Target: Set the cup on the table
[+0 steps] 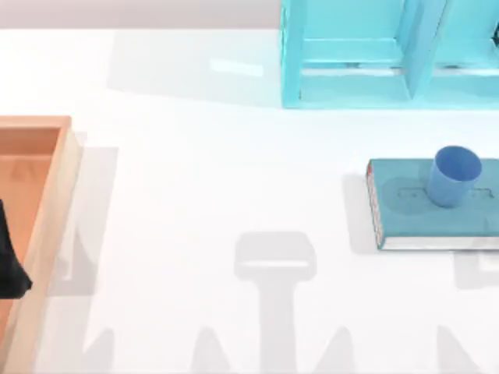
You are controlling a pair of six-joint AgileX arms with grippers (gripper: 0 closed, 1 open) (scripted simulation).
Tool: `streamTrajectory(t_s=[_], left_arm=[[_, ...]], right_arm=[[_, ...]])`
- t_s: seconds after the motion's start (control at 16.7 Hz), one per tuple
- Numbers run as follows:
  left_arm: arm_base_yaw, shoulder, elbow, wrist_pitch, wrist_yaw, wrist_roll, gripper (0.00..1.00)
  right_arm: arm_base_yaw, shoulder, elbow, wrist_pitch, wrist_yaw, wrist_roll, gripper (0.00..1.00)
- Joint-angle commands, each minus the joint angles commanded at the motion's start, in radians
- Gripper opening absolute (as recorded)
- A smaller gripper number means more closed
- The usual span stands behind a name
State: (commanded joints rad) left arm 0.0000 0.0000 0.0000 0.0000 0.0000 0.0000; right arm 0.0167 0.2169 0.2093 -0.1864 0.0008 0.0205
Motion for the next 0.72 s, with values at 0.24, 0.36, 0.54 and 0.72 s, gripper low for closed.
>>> streamTrajectory(t_s=[0.24, 0.36, 0.54, 0.72], left_arm=[[0.0, 0.0, 0.0, 0.0, 0.0, 0.0, 1.0], [0.0, 0.0, 0.0, 0.0, 0.0, 0.0, 1.0], [0.0, 0.0, 0.0, 0.0, 0.0, 0.0, 1.0], [0.0, 0.0, 0.0, 0.0, 0.0, 0.0, 1.0]], right_arm=[[0.025, 0.345, 0.335, -0.249, -0.002, 0.026, 1.0], [0.04, 0.558, 0.538, -0.39, -0.003, 0.041, 1.0], [0.06, 0.87, 0.835, -0.606, -0.003, 0.064, 1.0], [0.08, 1.147, 1.099, -0.814, -0.003, 0.086, 1.0]])
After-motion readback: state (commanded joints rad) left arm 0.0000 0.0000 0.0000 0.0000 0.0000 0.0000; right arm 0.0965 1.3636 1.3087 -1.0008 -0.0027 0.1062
